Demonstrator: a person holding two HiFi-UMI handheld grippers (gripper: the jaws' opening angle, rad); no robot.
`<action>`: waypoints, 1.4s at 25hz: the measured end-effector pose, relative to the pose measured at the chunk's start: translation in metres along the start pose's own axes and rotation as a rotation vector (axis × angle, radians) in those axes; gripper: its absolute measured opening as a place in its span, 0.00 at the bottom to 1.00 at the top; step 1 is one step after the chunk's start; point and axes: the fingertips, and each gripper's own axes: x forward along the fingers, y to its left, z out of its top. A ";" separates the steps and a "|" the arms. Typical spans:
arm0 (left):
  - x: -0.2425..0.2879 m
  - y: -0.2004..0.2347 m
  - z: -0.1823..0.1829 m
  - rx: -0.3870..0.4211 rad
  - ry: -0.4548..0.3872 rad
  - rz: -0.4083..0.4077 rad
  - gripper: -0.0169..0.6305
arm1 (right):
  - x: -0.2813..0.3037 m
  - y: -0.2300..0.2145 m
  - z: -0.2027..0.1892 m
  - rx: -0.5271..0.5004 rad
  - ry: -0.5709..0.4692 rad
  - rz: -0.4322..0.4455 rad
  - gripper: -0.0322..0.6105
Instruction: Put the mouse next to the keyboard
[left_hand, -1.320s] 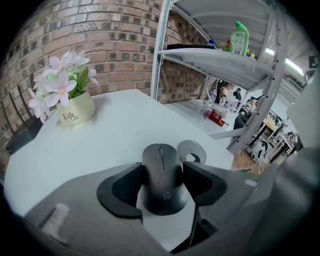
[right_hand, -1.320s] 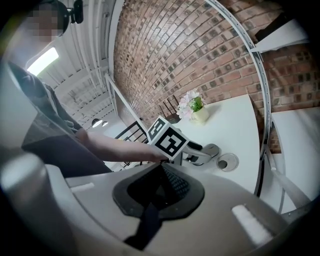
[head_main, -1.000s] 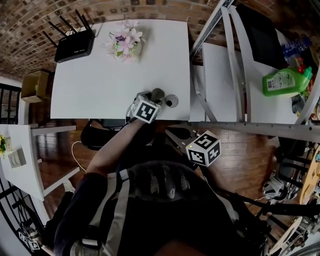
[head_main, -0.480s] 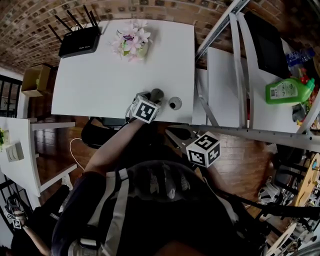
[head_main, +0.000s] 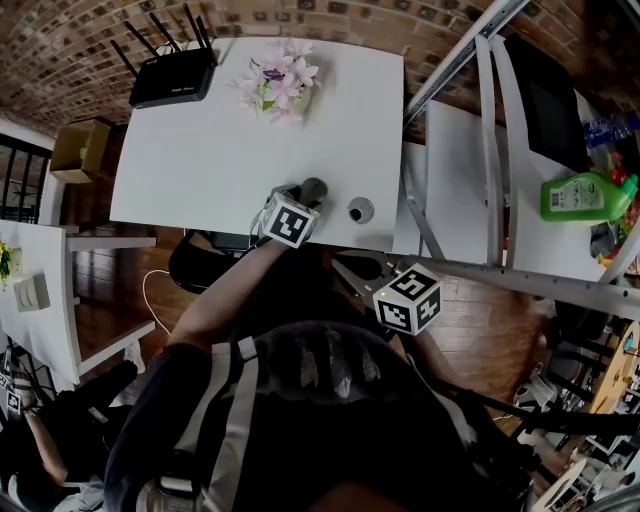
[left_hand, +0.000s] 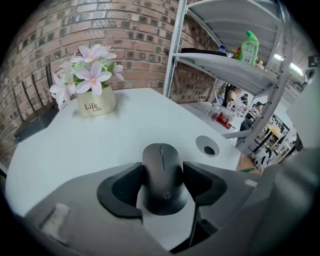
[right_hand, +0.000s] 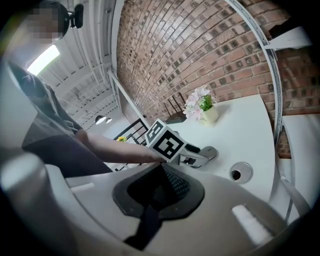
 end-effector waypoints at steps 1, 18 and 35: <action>-0.001 0.002 0.000 0.001 -0.002 0.005 0.44 | 0.001 0.001 0.000 -0.001 0.002 0.004 0.06; -0.017 0.022 -0.018 -0.035 -0.002 0.020 0.44 | 0.018 0.020 -0.006 -0.011 0.035 0.048 0.06; -0.041 0.068 -0.035 -0.036 -0.039 0.033 0.44 | 0.051 0.052 -0.006 -0.022 0.083 0.013 0.06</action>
